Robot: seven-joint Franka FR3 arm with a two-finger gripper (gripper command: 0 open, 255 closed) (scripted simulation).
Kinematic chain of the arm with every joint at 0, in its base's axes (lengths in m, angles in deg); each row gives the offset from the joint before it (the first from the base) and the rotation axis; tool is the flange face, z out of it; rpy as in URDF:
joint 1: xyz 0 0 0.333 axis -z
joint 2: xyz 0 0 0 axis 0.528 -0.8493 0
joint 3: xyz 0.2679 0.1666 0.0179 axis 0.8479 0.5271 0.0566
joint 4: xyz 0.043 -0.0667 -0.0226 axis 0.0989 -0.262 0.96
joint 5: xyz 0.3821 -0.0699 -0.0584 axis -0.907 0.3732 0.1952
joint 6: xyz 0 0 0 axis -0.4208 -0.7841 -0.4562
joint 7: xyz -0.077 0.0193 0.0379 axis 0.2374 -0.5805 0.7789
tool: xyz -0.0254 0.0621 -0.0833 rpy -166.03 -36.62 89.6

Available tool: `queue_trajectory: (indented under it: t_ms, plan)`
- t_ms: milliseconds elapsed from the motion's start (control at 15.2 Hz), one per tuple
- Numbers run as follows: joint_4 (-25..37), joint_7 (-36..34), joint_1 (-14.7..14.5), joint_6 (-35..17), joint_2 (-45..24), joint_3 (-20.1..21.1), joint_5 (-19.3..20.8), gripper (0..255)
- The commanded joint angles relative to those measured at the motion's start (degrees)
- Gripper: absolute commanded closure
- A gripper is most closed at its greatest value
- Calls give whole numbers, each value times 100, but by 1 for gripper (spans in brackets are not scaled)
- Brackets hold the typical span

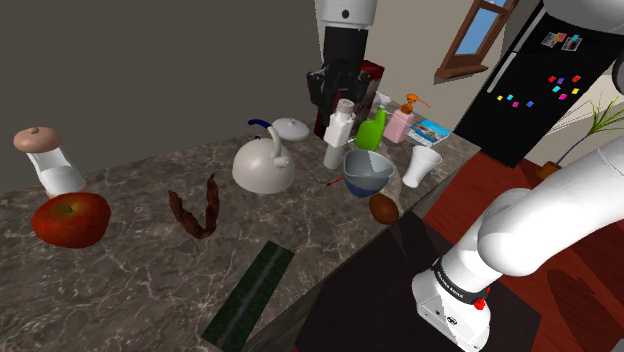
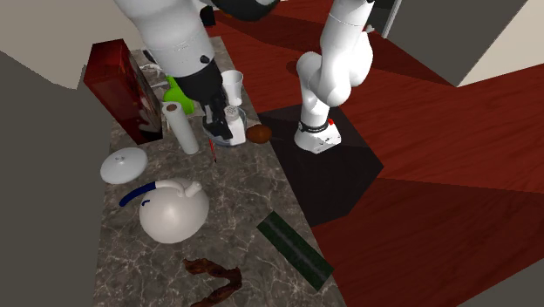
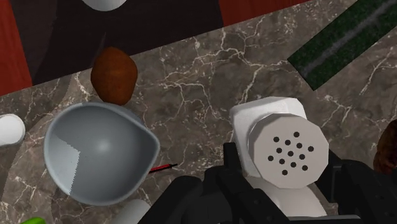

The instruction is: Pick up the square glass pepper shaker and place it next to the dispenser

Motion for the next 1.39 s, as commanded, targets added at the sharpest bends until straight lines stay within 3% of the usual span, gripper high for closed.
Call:
queue_trajectory:
  t_ms: [0, 264, 792, 1320]
  plan:
    - [175, -15, 5, 149, -29, -6, 10, 255]
    - [502, -51, 12, 414, -92, -11, 27, 255]
    - [-183, 1163, 397, 514, 586, -802, 286, 255]
    - [-467, 2330, 785, 560, 857, -1593, 758, 255]
